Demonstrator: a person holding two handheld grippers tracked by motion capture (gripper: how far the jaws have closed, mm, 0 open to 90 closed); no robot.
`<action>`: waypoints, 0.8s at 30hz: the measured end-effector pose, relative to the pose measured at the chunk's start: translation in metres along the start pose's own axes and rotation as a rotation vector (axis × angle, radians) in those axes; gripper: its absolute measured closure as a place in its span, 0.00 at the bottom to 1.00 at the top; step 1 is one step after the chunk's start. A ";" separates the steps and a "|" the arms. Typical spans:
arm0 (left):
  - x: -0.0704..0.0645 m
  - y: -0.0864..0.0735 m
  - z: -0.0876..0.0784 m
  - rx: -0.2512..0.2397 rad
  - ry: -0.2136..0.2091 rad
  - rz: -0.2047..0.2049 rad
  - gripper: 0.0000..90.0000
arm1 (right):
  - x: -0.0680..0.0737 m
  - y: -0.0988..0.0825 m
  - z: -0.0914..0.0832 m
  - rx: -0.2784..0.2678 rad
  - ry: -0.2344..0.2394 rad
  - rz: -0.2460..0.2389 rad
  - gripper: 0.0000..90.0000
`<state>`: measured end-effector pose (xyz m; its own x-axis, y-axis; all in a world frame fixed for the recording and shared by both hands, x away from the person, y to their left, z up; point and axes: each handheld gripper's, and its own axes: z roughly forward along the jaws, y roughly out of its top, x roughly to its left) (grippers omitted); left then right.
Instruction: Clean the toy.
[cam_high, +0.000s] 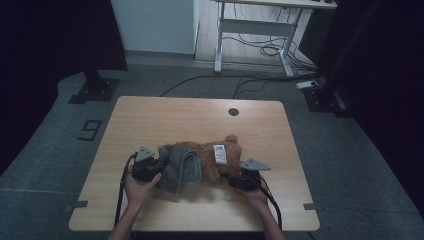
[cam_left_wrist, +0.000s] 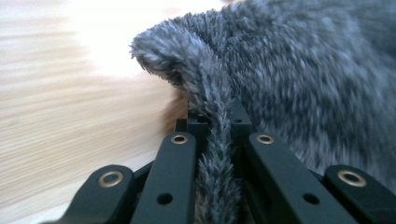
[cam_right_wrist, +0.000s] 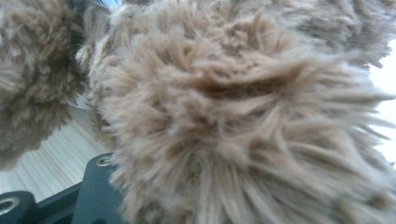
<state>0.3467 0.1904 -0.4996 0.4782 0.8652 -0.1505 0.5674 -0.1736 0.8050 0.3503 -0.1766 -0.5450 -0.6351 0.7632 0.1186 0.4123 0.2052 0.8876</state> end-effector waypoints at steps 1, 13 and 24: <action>0.002 -0.002 0.003 0.018 -0.011 -0.015 0.93 | 0.000 0.000 0.000 0.000 0.001 0.002 0.45; 0.006 -0.002 -0.003 0.008 -0.085 -0.079 0.93 | -0.001 -0.001 0.000 -0.009 0.003 0.027 0.45; -0.055 0.068 -0.015 -0.087 -0.198 0.077 0.93 | 0.001 -0.001 -0.001 -0.009 -0.003 0.024 0.45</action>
<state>0.3484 0.1385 -0.4280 0.6453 0.7400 -0.1897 0.4681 -0.1868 0.8637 0.3488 -0.1766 -0.5459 -0.6233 0.7695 0.1391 0.4216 0.1809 0.8885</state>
